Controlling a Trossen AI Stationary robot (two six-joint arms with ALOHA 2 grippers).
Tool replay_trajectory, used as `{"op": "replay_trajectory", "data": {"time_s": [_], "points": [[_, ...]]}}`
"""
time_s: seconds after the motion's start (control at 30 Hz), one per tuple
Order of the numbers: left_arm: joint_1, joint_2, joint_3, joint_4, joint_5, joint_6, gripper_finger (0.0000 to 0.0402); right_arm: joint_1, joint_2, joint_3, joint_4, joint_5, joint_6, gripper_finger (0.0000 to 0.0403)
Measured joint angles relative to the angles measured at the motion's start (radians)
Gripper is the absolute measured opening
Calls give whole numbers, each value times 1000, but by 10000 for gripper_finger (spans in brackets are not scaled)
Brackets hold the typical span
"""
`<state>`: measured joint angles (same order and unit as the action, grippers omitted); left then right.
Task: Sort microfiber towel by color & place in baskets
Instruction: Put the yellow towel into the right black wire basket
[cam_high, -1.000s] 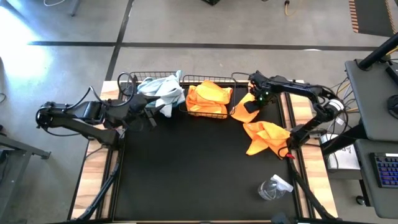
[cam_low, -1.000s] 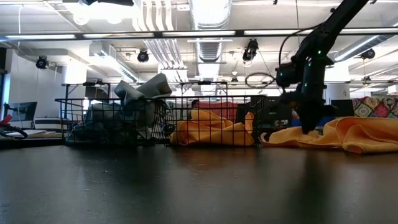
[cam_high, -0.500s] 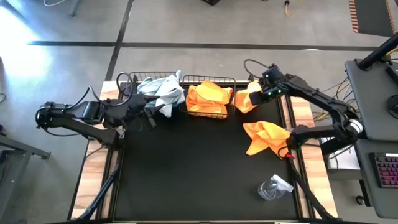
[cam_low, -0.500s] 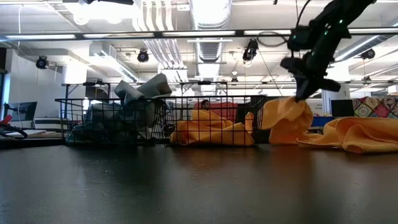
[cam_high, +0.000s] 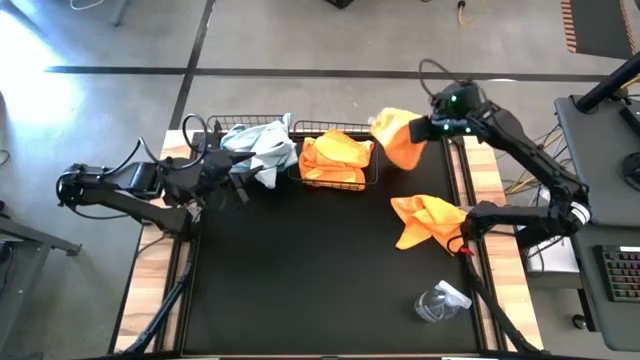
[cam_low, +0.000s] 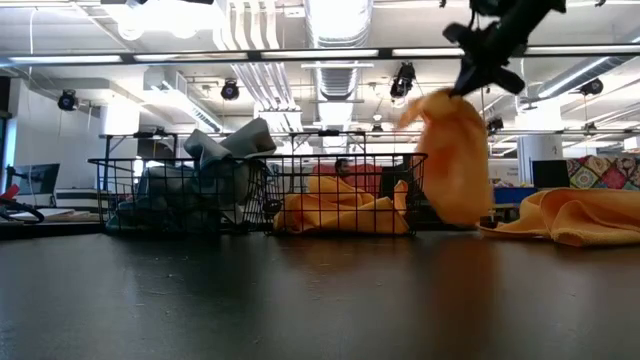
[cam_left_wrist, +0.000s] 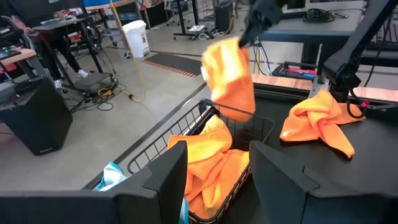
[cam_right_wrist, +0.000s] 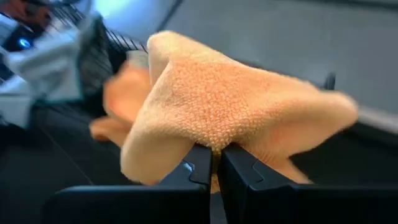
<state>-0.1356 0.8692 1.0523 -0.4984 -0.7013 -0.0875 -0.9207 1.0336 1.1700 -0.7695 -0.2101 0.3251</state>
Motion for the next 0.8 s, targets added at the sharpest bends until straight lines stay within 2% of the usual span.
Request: {"op": "replay_trajectory", "data": {"time_s": [0.43, 0.8], "points": [[0, 0, 0, 5, 0, 0, 158, 0, 83, 294, 1, 1, -99, 11], [0, 0, 0, 5, 0, 0, 158, 5, 143, 387, 0, -16, -119, 12]]}}
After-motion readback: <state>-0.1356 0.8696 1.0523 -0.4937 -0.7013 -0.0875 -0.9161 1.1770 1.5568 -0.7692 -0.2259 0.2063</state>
